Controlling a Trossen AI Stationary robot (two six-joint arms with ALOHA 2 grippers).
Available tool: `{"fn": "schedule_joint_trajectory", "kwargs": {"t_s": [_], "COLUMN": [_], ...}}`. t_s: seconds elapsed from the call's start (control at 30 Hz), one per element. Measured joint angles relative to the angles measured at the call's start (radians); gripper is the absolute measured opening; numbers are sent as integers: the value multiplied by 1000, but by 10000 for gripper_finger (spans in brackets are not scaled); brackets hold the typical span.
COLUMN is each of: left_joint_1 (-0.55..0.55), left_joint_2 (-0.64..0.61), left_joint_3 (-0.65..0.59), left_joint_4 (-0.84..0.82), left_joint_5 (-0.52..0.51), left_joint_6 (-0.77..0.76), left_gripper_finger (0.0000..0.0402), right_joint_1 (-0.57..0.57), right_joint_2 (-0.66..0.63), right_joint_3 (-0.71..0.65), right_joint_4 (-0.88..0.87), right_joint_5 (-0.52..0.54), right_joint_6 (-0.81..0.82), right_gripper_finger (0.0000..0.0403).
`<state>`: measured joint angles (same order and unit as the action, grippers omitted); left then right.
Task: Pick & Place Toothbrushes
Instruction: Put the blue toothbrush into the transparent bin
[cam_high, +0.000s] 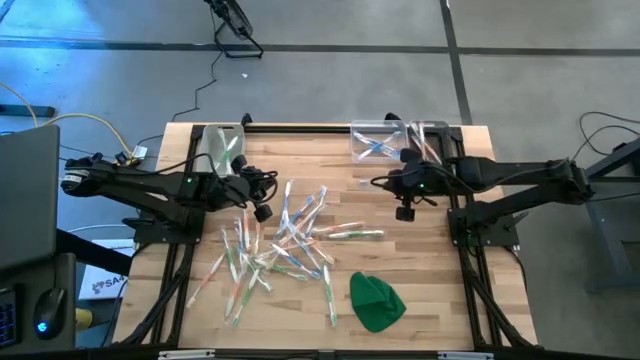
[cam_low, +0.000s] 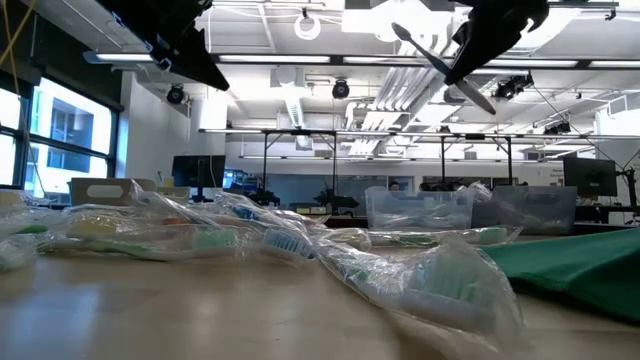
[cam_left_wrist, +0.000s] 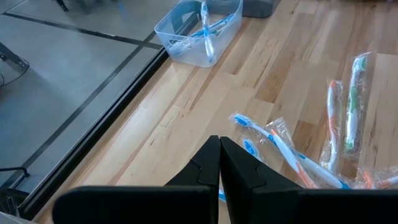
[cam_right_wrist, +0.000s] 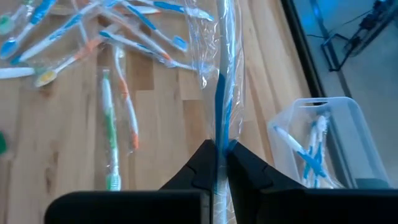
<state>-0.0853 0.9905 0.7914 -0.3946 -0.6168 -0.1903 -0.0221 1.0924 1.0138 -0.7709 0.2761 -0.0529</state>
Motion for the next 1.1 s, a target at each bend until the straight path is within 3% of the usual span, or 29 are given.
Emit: {"fn": "schedule_joint_trajectory", "kwargs": {"t_s": [0.23, 0.47, 1.1], "left_joint_1": [0, 0, 0], "left_joint_2": [0, 0, 0], "left_joint_3": [0, 0, 0], "left_joint_4": [0, -8, -12], "left_joint_5": [0, 0, 0], "left_joint_6": [2, 3, 2], "left_gripper_finger": [6, 6, 6], "right_joint_1": [-49, -174, -532], "right_joint_2": [29, 71, 359], "right_joint_3": [2, 1, 1], "right_joint_4": [40, 148, 407], "right_joint_5": [13, -24, -75], "right_joint_6": [-27, -110, -226], "right_gripper_finger": [17, 17, 18]}}
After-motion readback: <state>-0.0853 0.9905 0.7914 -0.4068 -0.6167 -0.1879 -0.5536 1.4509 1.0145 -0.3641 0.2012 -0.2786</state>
